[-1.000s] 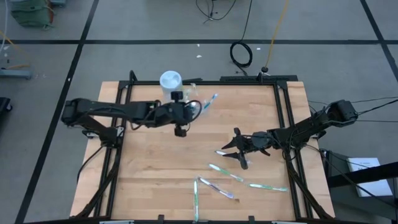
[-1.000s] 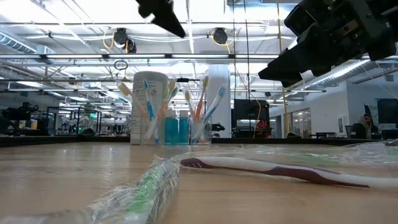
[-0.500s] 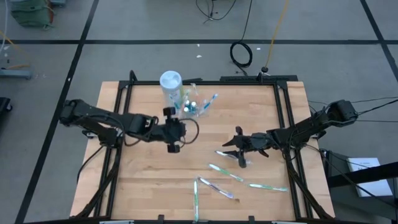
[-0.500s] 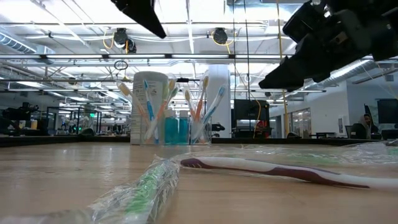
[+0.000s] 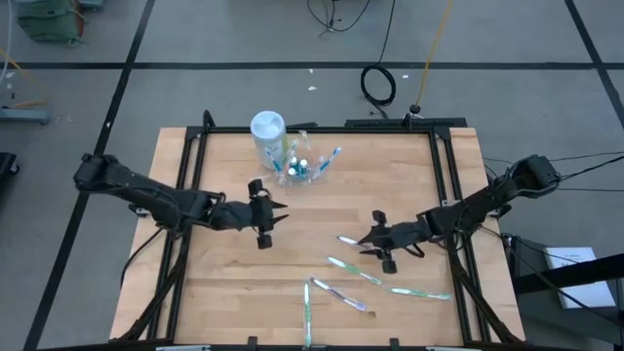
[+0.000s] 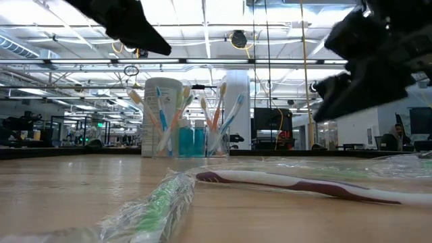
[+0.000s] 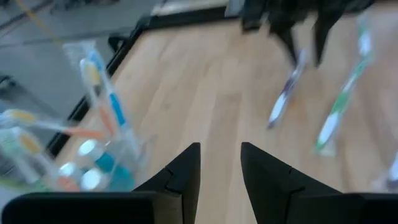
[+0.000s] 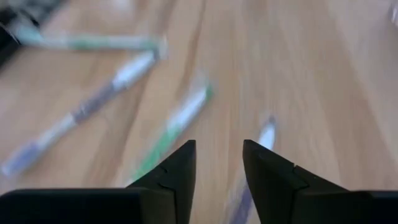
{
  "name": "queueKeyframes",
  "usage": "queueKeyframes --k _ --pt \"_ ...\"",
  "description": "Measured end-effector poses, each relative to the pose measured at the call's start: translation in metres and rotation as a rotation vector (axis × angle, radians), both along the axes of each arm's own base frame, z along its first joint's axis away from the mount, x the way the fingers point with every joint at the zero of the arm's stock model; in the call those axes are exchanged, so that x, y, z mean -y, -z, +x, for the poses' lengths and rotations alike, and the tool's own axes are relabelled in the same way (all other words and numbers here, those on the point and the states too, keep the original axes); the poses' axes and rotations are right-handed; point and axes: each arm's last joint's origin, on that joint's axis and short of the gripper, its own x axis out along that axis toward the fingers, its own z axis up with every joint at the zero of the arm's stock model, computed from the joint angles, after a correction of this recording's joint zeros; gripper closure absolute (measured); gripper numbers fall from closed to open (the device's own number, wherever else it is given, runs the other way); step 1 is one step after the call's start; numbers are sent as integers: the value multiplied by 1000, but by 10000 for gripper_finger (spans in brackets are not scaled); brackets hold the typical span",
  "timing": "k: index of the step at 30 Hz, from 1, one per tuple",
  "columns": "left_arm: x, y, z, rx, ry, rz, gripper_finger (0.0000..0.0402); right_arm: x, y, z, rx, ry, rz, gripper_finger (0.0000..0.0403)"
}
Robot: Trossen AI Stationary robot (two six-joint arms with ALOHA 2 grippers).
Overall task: Pick & Place toothbrushing station
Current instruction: Put the purple toothbrush into the transparent organizer
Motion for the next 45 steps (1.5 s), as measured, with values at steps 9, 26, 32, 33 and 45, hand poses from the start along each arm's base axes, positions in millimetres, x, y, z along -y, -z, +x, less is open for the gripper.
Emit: queueKeyframes --k 9,26,32,33,45 --pt "-9 28 -8 173 22 -70 282 4 19 -17 -271 97 30 218" --pt "-18 37 -9 164 -22 -90 282 7 38 -33 -398 166 -10 275" --pt "-18 37 -9 163 -21 -88 282 10 39 -35 -383 166 -133 349" --pt "-18 37 -9 163 -21 -88 282 10 39 -35 -381 142 -158 363" --pt "-18 36 -9 160 -17 -77 282 14 20 -22 -293 41 -608 398"
